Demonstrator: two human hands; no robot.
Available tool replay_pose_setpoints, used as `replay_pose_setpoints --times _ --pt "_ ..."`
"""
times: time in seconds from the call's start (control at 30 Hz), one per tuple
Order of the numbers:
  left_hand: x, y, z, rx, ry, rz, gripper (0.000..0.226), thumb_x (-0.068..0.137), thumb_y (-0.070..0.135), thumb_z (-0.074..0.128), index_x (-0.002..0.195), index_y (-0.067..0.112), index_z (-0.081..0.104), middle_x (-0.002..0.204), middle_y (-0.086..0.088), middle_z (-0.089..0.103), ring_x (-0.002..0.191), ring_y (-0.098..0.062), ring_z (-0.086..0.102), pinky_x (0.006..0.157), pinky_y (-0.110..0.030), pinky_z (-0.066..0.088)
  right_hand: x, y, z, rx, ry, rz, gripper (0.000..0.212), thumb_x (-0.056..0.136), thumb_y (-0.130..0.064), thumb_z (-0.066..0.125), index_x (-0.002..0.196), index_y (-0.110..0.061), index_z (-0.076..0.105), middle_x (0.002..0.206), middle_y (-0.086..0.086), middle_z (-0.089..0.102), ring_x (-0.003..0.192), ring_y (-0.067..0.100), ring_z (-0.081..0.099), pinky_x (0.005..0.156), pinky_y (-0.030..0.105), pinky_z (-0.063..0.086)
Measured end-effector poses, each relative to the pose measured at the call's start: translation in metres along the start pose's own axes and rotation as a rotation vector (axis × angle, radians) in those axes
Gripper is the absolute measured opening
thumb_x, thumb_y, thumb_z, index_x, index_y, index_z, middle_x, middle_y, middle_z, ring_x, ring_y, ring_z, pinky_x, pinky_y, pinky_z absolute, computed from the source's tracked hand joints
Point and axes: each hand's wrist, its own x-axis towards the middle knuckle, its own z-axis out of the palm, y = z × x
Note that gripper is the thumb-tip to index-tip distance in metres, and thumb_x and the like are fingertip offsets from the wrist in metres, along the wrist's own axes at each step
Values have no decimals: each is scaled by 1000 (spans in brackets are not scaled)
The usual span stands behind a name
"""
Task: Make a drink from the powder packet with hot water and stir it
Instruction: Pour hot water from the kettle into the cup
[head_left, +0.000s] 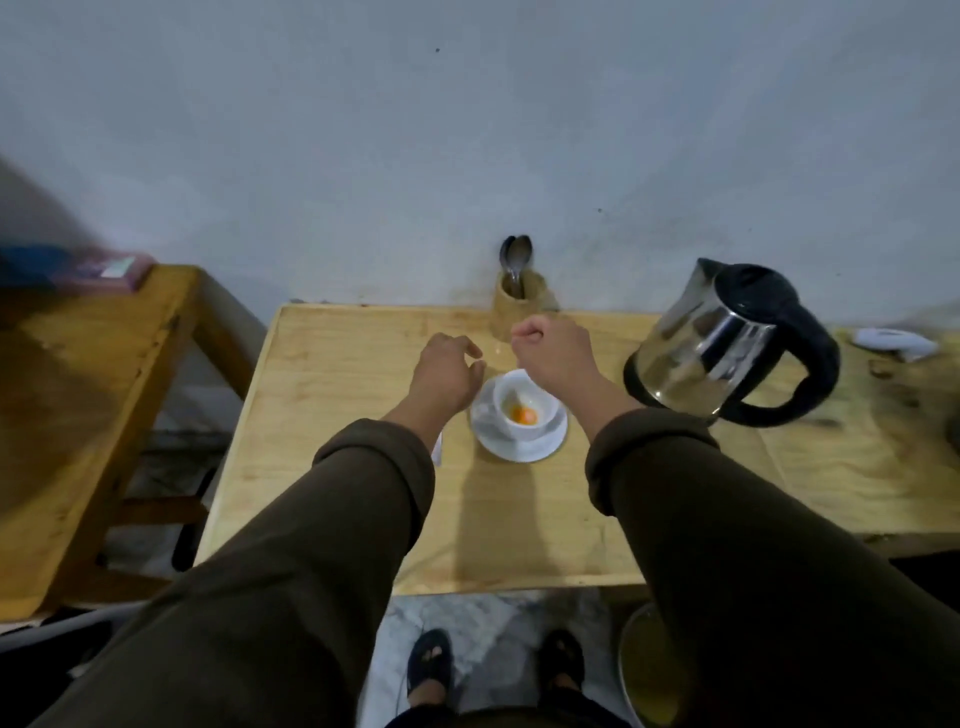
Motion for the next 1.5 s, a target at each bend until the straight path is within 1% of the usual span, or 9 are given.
replay_pose_setpoints --times 0.17,0.3,0.53,0.87,1.0,1.07,1.17,1.3,1.5 --pt "-16 34 33 -9 -89 64 34 91 26 56 123 12 58 132 -13 48 114 -30 57 98 -37 46 5 33 -62 -86 243 -37 27 90 -11 47 110 -10 65 115 10 64 107 25 59 81 23 40" --pt "-33 44 74 -22 -27 -46 45 90 26 55 132 12 48 139 -12 42 121 -29 51 99 -35 42 8 72 -98 -178 351 -31 29 91 -15 47 117 -14 59 126 10 51 114 27 53 96 38 47" --pt "-60 58 127 -104 206 -291 112 75 38 74 151 9 -3 156 -18 11 145 -34 15 112 -46 30 2 134 -143 -344 506 -71 31 93 -19 45 123 -15 54 130 9 46 124 27 39 104 42 32" --pt "-67 72 165 -404 220 -435 126 77 16 74 143 14 -33 149 -16 35 133 -34 42 105 -45 39 4 183 -167 -306 472 -9 55 81 -14 56 133 -18 40 139 7 39 131 26 34 105 46 28" --pt "-67 72 169 -420 226 -522 119 81 18 68 144 24 -32 149 -16 34 127 -38 47 101 -48 43 7 196 -177 -189 474 120 60 80 -14 62 134 -15 35 136 12 42 123 30 44 101 44 36" --pt "-69 75 170 -414 262 -557 114 83 19 67 146 24 -28 144 -20 40 123 -41 49 97 -47 42 8 206 -181 -71 439 229 49 81 -15 62 125 -11 42 125 14 51 114 33 52 97 45 44" --pt "-72 73 172 -374 321 -585 105 85 19 63 148 24 -21 138 -21 47 119 -42 52 95 -46 43 11 216 -187 157 391 363 31 83 -14 60 112 -7 52 112 14 60 101 32 59 84 37 51" --pt "-68 62 173 -283 349 -577 90 83 14 60 151 20 2 134 -22 50 115 -42 53 89 -48 46 16 221 -187 242 404 355 21 84 -9 58 105 -9 60 95 7 59 88 26 58 60 22 45" --pt "-65 48 170 -275 361 -536 91 74 18 74 146 20 19 124 -17 59 112 -39 56 80 -40 45 16 222 -174 282 493 332 14 79 -5 55 82 -19 53 78 0 56 83 29 60 78 43 58"
